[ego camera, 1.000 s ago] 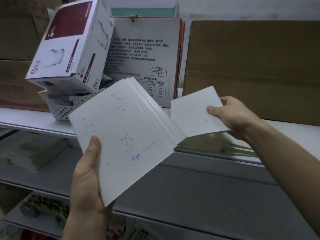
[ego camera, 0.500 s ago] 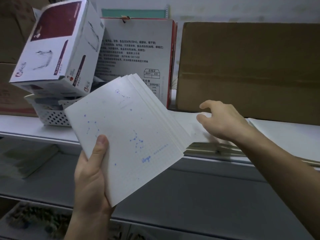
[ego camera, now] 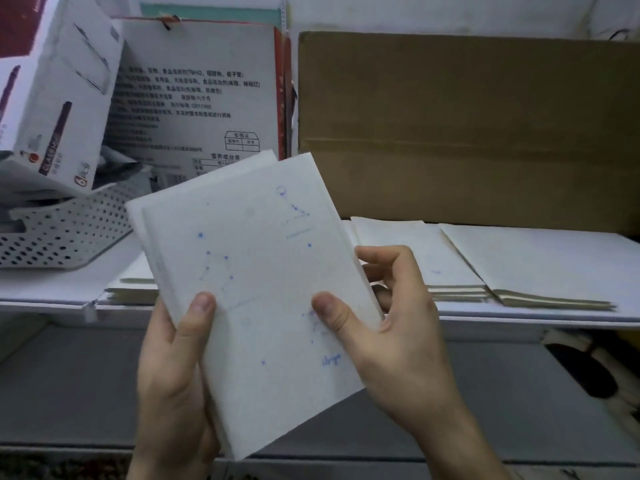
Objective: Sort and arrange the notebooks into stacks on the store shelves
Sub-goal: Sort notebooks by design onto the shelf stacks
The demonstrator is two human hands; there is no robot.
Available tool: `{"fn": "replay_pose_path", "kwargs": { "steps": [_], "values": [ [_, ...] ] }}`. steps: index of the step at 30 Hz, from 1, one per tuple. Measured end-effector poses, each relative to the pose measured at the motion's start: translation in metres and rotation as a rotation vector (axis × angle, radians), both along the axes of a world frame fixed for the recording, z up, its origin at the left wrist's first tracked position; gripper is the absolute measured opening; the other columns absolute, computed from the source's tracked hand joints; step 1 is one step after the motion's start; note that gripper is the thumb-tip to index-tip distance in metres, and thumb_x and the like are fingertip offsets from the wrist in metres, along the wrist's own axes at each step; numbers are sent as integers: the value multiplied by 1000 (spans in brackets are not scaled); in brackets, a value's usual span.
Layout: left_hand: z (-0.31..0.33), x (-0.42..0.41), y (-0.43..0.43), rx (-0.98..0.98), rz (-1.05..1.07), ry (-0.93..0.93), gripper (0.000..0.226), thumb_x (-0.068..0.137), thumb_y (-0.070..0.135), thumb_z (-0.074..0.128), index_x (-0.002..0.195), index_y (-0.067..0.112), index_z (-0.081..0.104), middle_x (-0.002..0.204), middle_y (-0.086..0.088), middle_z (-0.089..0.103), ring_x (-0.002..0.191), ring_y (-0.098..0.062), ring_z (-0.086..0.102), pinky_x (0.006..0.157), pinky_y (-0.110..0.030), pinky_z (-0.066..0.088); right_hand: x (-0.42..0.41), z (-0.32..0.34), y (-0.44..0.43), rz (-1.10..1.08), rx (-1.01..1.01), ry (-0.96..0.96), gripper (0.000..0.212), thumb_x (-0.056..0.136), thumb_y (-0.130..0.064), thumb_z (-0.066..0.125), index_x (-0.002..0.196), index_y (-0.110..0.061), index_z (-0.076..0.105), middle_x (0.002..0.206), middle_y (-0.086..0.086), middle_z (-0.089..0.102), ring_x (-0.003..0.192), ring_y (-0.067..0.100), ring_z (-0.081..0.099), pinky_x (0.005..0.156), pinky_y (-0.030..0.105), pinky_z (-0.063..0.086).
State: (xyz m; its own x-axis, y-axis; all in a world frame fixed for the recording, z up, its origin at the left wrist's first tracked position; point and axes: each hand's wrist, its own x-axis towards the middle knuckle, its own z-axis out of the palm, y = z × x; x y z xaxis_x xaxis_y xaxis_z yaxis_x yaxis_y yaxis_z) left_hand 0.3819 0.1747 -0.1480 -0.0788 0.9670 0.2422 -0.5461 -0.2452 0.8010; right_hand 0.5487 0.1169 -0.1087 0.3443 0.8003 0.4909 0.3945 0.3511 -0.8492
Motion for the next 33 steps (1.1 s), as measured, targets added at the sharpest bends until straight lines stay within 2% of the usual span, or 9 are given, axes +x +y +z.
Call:
{"fn": "replay_pose_path", "kwargs": {
  "steps": [2,7,10,13,16,19,28,30,33],
  "values": [
    [-4,7,0,-4,-19,16,57,85,41,68,135,15,60,123,-11,74,112,-37,71,89,-53,59,7,-2,-2,8,3,-11,39,81,-38,78,111,-37,52,105,-26,64,93,4,67,66,17,54],
    [-1,27,-6,-11,-3,35,93,56,61,93,131,15,61,123,-11,74,106,-30,74,83,-40,63,25,-8,-3,-4,22,103,27,91,-31,69,112,-33,52,101,-11,74,91,10,72,70,29,59],
    [-3,40,-10,16,5,6,84,64,58,90,129,13,60,123,-10,74,109,-28,73,85,-40,62,37,-4,-7,-9,-23,108,22,95,-30,64,111,-30,48,93,-8,77,84,13,74,70,41,61],
    [-5,49,-11,21,2,-16,48,84,36,68,127,15,60,120,-7,76,108,-28,73,87,-42,62,58,7,-9,-63,-32,-2,17,99,-30,61,105,-33,46,87,-5,77,76,21,74,67,55,59],
    [-1,54,-10,51,82,33,42,82,32,65,122,19,62,116,-4,76,104,-23,74,87,-41,62,95,26,-4,-189,-43,-80,14,97,-32,62,100,-36,48,88,1,76,77,25,73,71,55,58],
    [2,52,-10,83,174,56,45,87,28,64,129,16,59,115,-1,76,100,-19,74,85,-38,63,139,53,3,-115,-168,93,10,100,-20,61,105,-22,53,94,10,76,80,31,75,75,56,60],
    [-3,52,-17,68,205,57,40,89,26,63,128,19,59,111,0,77,97,-16,74,81,-33,63,194,64,62,-84,-588,150,24,97,-12,63,118,-2,54,99,15,71,80,22,72,63,30,55],
    [-1,55,-17,74,202,49,41,88,26,63,128,16,58,109,0,77,96,-16,74,79,-31,63,193,59,72,-127,-613,70,21,97,-14,65,113,-1,58,96,13,71,78,21,70,63,32,55],
    [0,57,-16,76,189,29,41,88,26,63,127,15,57,107,3,78,95,-15,75,75,-29,63,191,58,78,-325,-646,-387,19,92,-31,68,95,-12,64,90,4,70,79,20,67,71,38,56]
  ]
}}
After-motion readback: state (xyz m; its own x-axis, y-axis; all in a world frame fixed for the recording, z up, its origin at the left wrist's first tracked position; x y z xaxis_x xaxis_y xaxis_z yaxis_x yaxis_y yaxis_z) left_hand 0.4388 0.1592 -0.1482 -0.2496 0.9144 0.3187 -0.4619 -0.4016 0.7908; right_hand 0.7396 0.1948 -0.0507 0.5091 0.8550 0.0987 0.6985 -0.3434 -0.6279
